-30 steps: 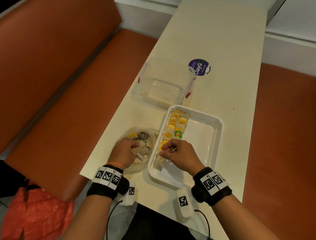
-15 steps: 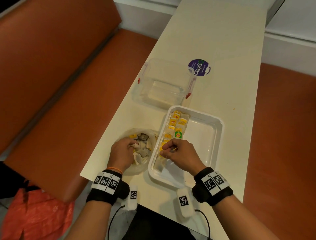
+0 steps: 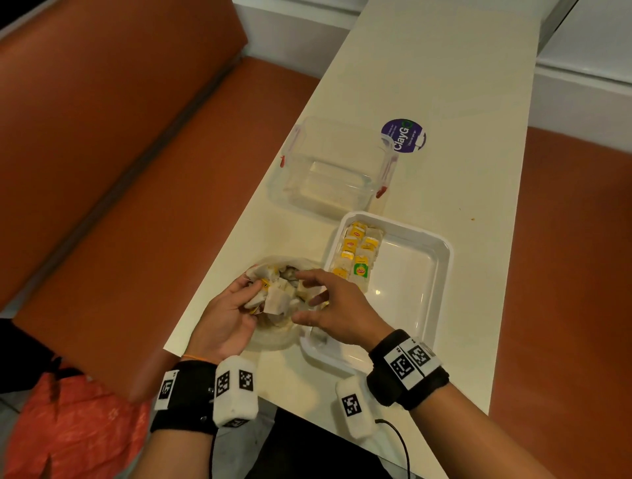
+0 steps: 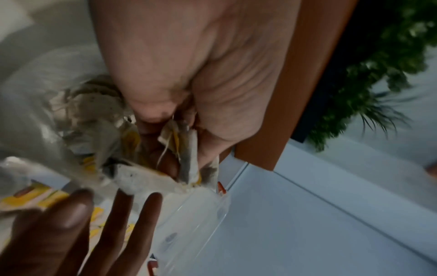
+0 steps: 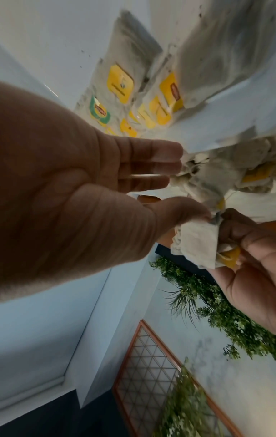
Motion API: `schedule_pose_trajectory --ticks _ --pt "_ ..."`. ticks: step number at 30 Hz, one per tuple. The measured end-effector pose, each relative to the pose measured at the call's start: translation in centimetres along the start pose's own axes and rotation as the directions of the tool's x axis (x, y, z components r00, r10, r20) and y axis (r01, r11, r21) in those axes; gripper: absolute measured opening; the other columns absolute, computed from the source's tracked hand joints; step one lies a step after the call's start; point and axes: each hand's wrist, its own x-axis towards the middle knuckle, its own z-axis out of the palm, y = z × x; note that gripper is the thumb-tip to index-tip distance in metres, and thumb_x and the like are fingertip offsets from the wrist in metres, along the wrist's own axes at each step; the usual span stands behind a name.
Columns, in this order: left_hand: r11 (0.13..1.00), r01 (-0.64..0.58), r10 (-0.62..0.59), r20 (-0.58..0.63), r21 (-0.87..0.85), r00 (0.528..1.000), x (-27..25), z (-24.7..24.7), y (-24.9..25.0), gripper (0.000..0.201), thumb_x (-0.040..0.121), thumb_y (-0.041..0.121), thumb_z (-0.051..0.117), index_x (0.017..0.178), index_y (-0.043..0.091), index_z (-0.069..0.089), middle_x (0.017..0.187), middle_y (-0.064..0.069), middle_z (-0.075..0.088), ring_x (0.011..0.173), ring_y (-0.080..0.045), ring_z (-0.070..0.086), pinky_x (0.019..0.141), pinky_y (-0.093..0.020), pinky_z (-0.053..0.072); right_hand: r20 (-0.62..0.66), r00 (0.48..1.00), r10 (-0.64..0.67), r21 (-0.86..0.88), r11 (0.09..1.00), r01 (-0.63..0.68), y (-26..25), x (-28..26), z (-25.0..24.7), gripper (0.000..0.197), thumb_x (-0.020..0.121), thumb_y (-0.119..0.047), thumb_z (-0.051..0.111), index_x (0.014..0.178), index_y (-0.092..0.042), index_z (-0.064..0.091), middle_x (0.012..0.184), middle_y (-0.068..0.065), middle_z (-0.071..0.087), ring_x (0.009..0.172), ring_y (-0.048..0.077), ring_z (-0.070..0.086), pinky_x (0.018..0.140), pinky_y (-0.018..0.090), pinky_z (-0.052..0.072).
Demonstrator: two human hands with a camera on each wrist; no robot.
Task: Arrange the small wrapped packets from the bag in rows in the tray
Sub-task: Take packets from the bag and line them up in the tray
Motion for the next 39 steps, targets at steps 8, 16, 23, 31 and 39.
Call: schedule_pose_trajectory --ticks 8,16,23,31,39 --pt "0.996 0.043 -0.041 0.027 -0.079 0.999 -0.2 -0.3 -0.4 0.032 0.098 0.008 0.05 0.123 0.008 0.069 0.123 -0.019 0.074 0.103 -0.032 0.075 0.078 -0.042 0.065 0.082 0.996 -0.039 0.015 0.999 0.038 -0.4 2.0 2.3 0.095 0.073 -0.024 0.094 0.154 -0.032 0.044 0.134 -0.008 0.06 0.107 0.009 0.065 0.087 0.01 0.048" --pt "0.995 0.049 -0.055 -0.063 -0.086 0.997 1.2 -1.0 -1.0 0.032 0.098 0.006 0.051 0.12 0.006 0.074 0.12 -0.02 0.073 0.105 -0.035 0.072 0.083 -0.043 0.062 0.038 0.999 -0.027 -0.035 0.999 0.028 -0.5 3.1 3.7 0.074 0.07 -0.029 0.096 0.136 -0.026 0.063 0.115 -0.014 0.067 0.079 0.0 0.063 0.069 0.003 0.045" --pt "0.998 0.064 -0.063 -0.063 0.004 0.996 1.7 -1.7 -1.6 0.063 0.087 0.029 0.084 0.141 0.005 0.062 0.144 -0.028 0.059 0.139 -0.049 0.051 0.118 -0.062 0.035 0.074 0.997 0.038 -0.011 0.999 -0.037 -1.1 2.9 2.9 0.069 0.068 -0.014 0.095 0.131 -0.025 0.068 0.114 -0.01 0.071 0.081 0.011 0.075 0.076 0.009 0.053" --pt "0.999 -0.018 0.023 -0.146 0.039 0.989 1.0 -1.0 -1.5 0.042 0.09 0.021 0.073 0.127 0.004 0.066 0.121 -0.022 0.069 0.1 -0.03 0.072 0.081 -0.042 0.055 0.057 0.996 0.075 0.183 0.979 -0.085 -2.1 2.8 1.3 0.072 0.065 -0.007 0.094 0.128 -0.031 0.068 0.118 -0.006 0.07 0.087 0.013 0.073 0.086 0.035 0.063" --pt "0.99 -0.125 0.131 -0.095 0.058 0.987 -0.7 0.8 0.3 0.026 0.085 0.018 0.072 0.11 0.014 0.065 0.116 -0.014 0.077 0.099 -0.027 0.074 0.084 -0.041 0.056 0.085 0.994 0.062 0.421 0.903 -0.092 -2.7 2.2 0.4 0.051 0.078 0.005 0.083 0.123 -0.016 0.073 0.115 0.002 0.073 0.084 0.005 0.07 0.081 0.024 0.06"
